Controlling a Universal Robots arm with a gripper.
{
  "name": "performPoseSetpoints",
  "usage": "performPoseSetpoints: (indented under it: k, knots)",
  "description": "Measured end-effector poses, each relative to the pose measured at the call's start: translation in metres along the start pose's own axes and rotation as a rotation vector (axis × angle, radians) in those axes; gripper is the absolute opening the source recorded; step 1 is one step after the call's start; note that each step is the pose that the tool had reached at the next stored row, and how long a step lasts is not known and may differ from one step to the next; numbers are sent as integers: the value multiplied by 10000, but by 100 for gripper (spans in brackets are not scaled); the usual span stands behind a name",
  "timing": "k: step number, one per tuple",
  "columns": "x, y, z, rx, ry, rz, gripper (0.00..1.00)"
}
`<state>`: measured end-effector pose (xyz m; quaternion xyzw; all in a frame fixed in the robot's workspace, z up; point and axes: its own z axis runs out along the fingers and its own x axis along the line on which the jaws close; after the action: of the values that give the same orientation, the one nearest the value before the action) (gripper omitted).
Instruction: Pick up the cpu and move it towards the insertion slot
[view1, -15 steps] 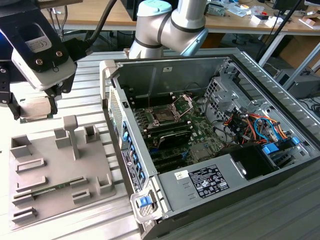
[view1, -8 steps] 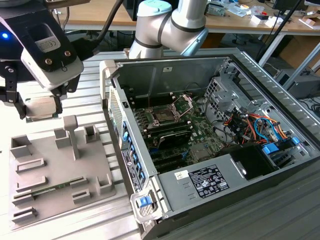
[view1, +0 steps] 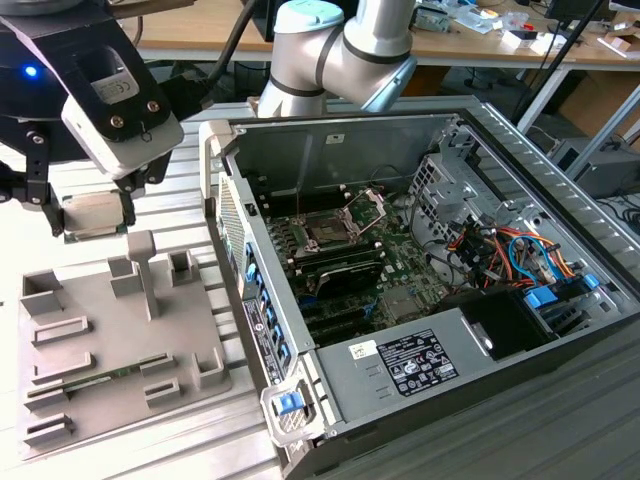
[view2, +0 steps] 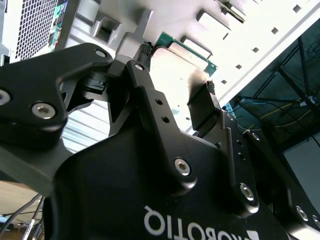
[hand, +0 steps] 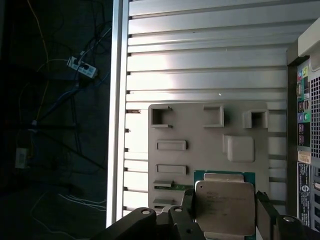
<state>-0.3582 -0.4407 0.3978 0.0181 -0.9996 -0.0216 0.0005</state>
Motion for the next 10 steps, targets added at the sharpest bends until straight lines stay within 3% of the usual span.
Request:
performPoseSetpoints:
  k: [10]
  knots:
    - [-112,-4,0,0,-1,0,55]
